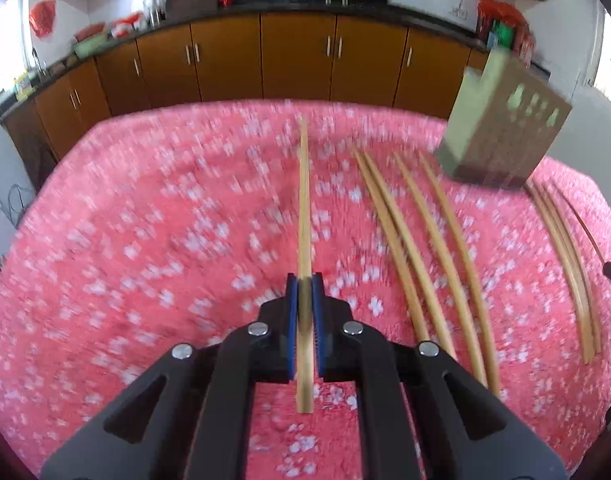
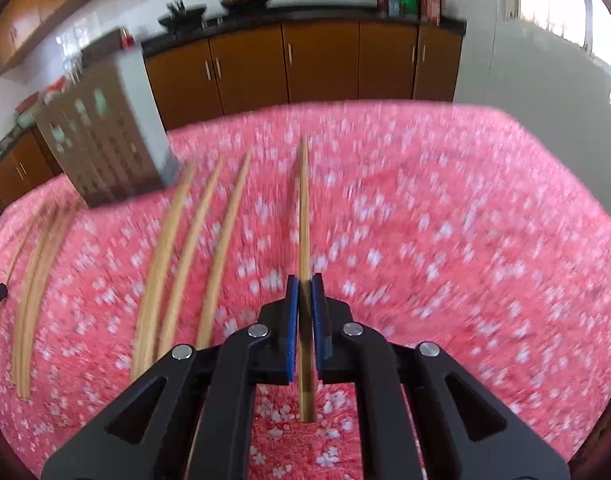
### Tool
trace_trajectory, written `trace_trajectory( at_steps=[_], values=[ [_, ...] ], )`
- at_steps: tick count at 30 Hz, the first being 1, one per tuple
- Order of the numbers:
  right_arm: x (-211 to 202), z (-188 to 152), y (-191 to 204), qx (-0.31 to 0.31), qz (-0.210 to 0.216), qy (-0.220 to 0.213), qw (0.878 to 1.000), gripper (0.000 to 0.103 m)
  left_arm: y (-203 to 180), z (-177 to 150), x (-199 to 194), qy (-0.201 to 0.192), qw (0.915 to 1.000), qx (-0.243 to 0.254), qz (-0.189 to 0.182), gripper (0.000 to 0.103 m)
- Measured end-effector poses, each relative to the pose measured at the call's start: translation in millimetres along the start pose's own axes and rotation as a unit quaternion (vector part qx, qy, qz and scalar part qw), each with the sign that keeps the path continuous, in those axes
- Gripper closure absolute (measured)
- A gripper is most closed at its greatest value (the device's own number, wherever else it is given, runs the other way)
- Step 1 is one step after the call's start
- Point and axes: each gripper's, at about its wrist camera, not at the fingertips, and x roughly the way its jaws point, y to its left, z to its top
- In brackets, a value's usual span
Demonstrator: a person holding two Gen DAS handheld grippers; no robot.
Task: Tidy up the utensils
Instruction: 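Lift both held chopsticks and carry them upright over the grey utensil holder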
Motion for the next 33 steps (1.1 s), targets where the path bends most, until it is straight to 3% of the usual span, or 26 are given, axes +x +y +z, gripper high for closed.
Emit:
trace_trajectory(
  at_steps=[5, 8, 14, 21, 26, 29, 33],
  values=[
    [-52, 34, -4, -0.009, -0.002, -0.093, 0.996, 0.095, 11, 27, -56, -0.080, 0.9968, 0.001, 0.007, 0.095],
    [-71, 49, -8, -0.004, 0.001, -0.124, 0.992, 0.095, 17, 49, -89, -0.128, 0.9917, -0.010, 0.008, 0.095],
    [-91, 75, -12, 0.003, 0.002, -0.163, 0.987, 0.095, 17, 80, -114, -0.161, 0.9869, -0.012, 0.004, 0.095],
    [-100, 92, -7, 0.006, 0.013, -0.180, 0.984, 0.095, 9, 99, -132, -0.178, 0.9841, 0.005, -0.004, 0.095],
    [-134, 126, 3, 0.008, 0.052, -0.228, 0.972, 0.095, -5, 133, -167, -0.220, 0.9749, 0.002, -0.036, 0.095],
    [-157, 152, 18, 0.009, 0.093, -0.264, 0.960, 0.095, -25, 157, -191, -0.251, 0.9652, -0.001, -0.073, 0.095],
    [-163, 170, 41, 0.012, 0.147, -0.282, 0.948, 0.095, -47, 178, -208, -0.285, 0.9523, -0.015, -0.108, 0.095]
  ],
)
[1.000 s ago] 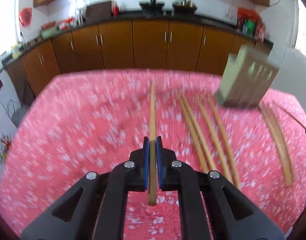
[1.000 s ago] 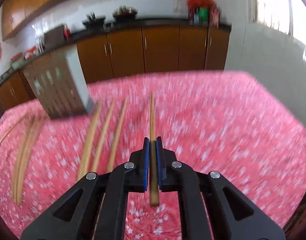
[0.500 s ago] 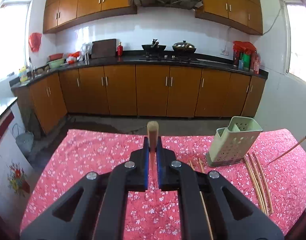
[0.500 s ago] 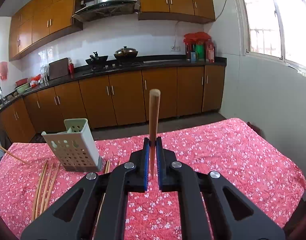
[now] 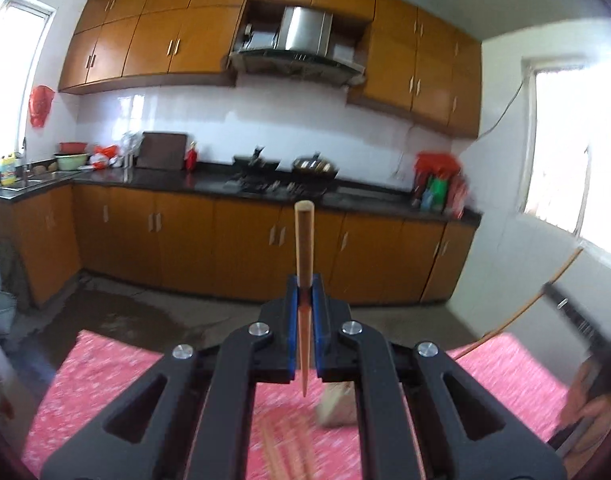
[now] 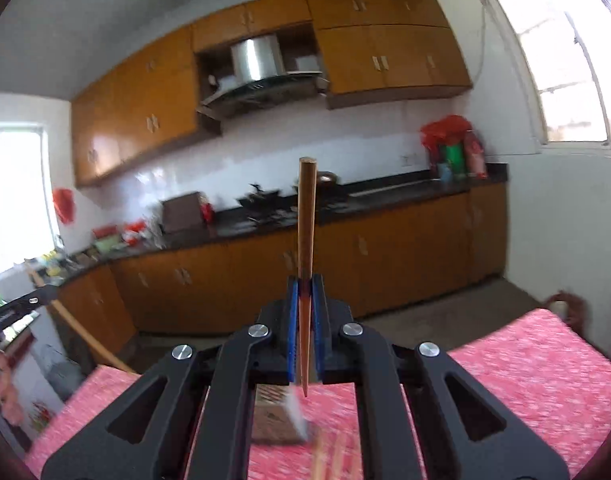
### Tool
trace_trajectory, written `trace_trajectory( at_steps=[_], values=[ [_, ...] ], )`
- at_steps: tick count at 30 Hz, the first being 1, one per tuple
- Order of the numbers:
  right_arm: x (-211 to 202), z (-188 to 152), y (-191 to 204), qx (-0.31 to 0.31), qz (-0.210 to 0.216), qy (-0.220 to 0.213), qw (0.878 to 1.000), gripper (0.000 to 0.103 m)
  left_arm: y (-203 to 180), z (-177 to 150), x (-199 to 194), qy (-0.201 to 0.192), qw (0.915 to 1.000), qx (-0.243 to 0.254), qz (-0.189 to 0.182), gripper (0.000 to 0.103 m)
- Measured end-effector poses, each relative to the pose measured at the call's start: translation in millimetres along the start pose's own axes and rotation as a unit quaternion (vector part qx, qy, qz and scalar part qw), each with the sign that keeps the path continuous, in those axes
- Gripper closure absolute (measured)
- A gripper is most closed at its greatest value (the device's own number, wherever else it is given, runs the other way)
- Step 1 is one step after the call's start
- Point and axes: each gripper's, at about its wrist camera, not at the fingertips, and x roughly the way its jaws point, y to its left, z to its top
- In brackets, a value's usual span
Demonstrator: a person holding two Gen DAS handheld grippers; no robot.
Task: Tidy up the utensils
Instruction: 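Lift both held chopsticks and carry them upright over the grey utensil holder, then open both tools to drop the chopsticks into the holder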
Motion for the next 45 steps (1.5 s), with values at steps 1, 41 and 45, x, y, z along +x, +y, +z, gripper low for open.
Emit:
trace_trajectory(
  at_steps=[1, 41, 45],
  values=[
    [6, 0, 6, 0.000, 0.010, -0.001, 1.000, 0.095, -6, 3, 3, -0.008, 1.0000, -0.001, -0.004, 0.095],
    [36, -182, -54, 0.024, -0.062, 0.272, 0.960, 0.074, 68, -161, 9, 0.170, 0.9803, -0.052, 0.086, 0.063],
    [39, -229, -45, 0.015, -0.058, 0.323, 0.944, 0.075, 80, -204, 14, 0.218, 0.9701, -0.065, 0.083, 0.063]
  ],
)
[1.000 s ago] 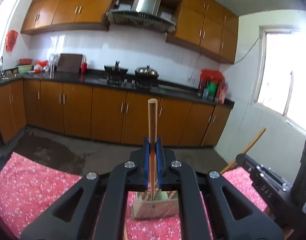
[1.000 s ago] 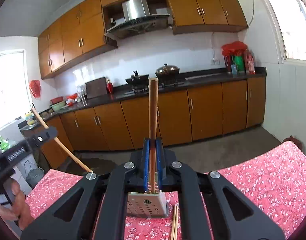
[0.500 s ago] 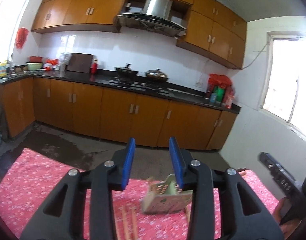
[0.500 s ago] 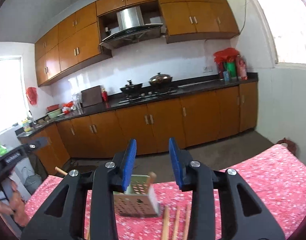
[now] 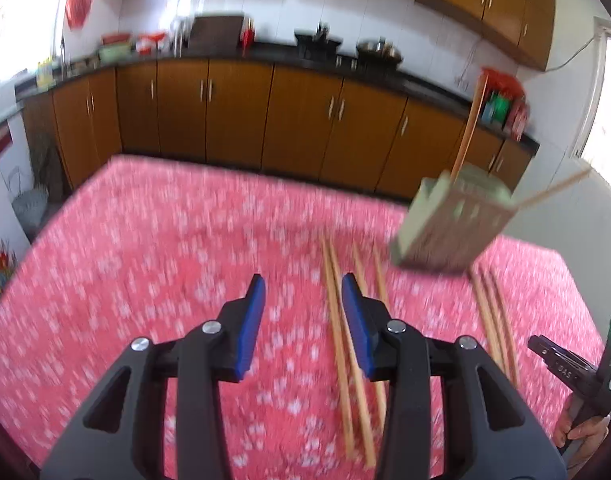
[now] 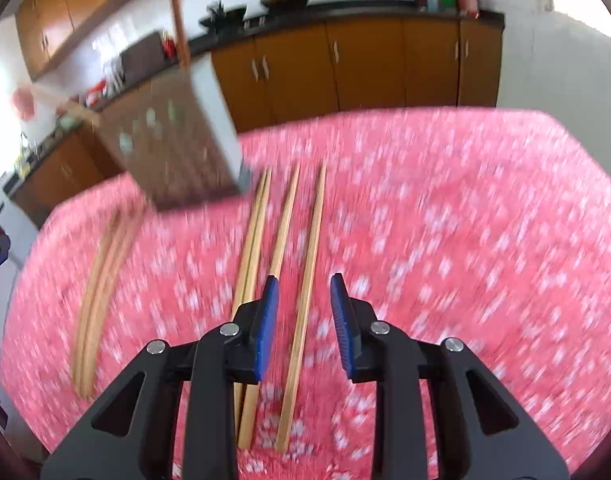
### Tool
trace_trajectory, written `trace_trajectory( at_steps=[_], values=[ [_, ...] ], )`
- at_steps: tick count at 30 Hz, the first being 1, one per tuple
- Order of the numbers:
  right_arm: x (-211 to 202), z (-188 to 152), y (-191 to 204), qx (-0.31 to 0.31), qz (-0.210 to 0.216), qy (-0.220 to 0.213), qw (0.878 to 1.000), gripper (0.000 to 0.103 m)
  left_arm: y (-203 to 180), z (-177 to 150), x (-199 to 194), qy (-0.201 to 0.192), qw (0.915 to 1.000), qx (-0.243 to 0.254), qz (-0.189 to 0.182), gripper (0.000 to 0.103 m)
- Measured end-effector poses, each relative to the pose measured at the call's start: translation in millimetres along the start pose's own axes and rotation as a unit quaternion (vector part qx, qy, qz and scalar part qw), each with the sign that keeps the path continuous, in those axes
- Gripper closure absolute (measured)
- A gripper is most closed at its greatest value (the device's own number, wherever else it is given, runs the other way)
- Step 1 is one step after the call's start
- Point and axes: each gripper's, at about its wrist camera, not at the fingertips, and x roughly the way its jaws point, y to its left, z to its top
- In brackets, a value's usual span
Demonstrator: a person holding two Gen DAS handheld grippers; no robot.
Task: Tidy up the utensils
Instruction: 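Open both tools to drop the chopsticks into the holder, then close the right tool on another chopstick while the left tool grasps one too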
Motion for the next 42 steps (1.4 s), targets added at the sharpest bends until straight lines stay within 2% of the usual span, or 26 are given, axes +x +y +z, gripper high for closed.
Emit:
trace_trajectory(
  at_steps=[2, 5, 6, 9, 13, 21, 27, 30, 38, 42],
  values=[
    [11, -8, 5, -0.004, -0.006, 0.017, 1.000, 0.075, 1, -13, 11, 0.023, 0.9997, -0.001, -0.010, 0.063],
    [20, -16, -1, -0.006, -0.024, 0.026, 0.999, 0.094, -4, -27, 24, 0.043, 0.9988, 0.008, -0.020, 0.063],
    [20, -17, -4, -0.004, -0.030, 0.023, 0.999, 0.095, -6, -31, 27, 0.048, 0.9985, 0.012, -0.025, 0.063],
    [17, -13, -15, 0.017, -0.043, 0.019, 0.999, 0.095, -18, -37, 35, 0.062, 0.9971, 0.029, -0.035, 0.068],
    [16, -13, -20, 0.021, -0.041, 0.016, 0.999, 0.095, -28, -47, 51, 0.089, 0.9942, 0.036, -0.048, 0.079],
    [15, -16, -19, 0.006, -0.048, 0.010, 0.999, 0.095, -40, -61, 73, 0.124, 0.9903, 0.061, -0.019, 0.086],
    [16, -17, -14, -0.006, -0.049, 0.009, 0.999, 0.095, -47, -57, 81, 0.111, 0.9907, 0.079, 0.001, 0.088],
    [18, -16, -12, -0.012, -0.051, 0.008, 0.999, 0.095, -45, -53, 87, 0.105, 0.9908, 0.085, 0.013, 0.094],
    [24, -3, -29, -0.002, -0.086, 0.000, 0.996, 0.095, -10, -31, 101, 0.096, 0.9922, 0.066, 0.045, 0.093],
    [24, -3, -37, 0.003, -0.089, -0.004, 0.996, 0.095, -3, -30, 102, 0.084, 0.9935, 0.064, 0.043, 0.091]
  ],
)
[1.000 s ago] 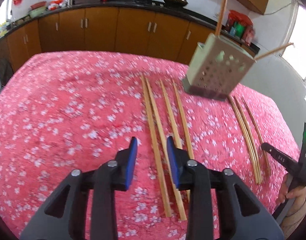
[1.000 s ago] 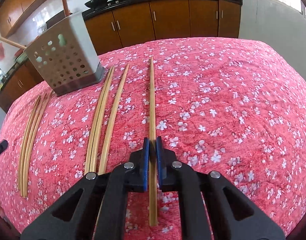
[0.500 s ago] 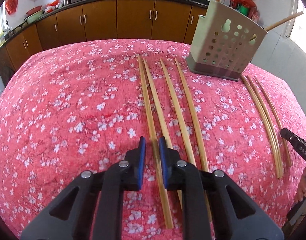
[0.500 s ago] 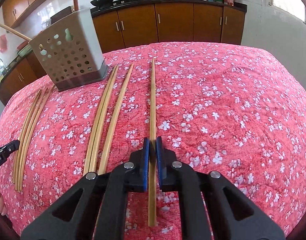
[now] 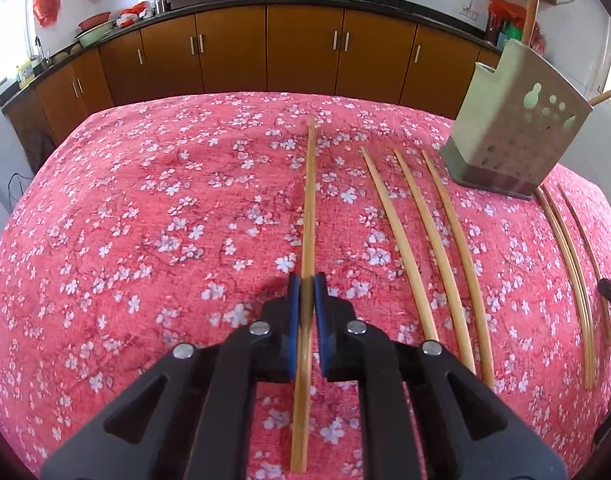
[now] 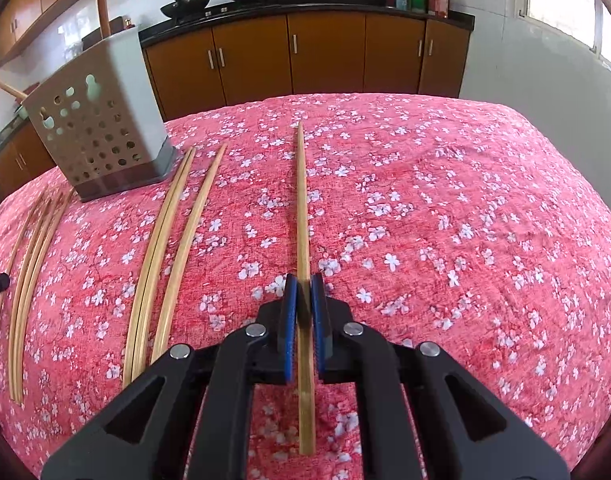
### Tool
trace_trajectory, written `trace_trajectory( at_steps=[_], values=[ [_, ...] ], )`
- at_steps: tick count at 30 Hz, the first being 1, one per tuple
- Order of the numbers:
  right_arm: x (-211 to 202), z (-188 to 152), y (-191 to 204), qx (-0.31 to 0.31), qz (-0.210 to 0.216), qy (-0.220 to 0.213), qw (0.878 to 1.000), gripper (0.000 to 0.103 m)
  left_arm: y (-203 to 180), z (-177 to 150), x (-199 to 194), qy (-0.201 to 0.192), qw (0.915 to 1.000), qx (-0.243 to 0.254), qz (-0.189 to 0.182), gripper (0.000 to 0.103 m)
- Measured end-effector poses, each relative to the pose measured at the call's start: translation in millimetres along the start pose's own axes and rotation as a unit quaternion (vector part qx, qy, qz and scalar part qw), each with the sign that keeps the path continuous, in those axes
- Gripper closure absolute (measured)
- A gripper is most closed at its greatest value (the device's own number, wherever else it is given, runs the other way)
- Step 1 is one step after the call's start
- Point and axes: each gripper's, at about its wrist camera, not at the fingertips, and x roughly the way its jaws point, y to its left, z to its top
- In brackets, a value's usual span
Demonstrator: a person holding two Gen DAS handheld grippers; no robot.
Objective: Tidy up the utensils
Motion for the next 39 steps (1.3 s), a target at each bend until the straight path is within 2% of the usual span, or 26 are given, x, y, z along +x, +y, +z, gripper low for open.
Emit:
trace_trajectory(
  at_steps=[3, 19, 39],
  values=[
    [1, -1, 0, -0.002, -0.002, 0.000, 1.000, 0.095, -2, -1, 0, -0.004, 1.0000, 0.005, 0.005, 0.091],
    [1, -1, -1, 0.001, 0.002, 0.000, 1.000, 0.094, 10, -5, 0, -0.006, 0.9997, -0.014, -0.020, 0.091],
    [0, -1, -1, 0.002, 0.003, 0.000, 1.000, 0.094, 8, -6, -1, -0.007, 0.9996, -0.018, -0.019, 0.091]
  ],
)
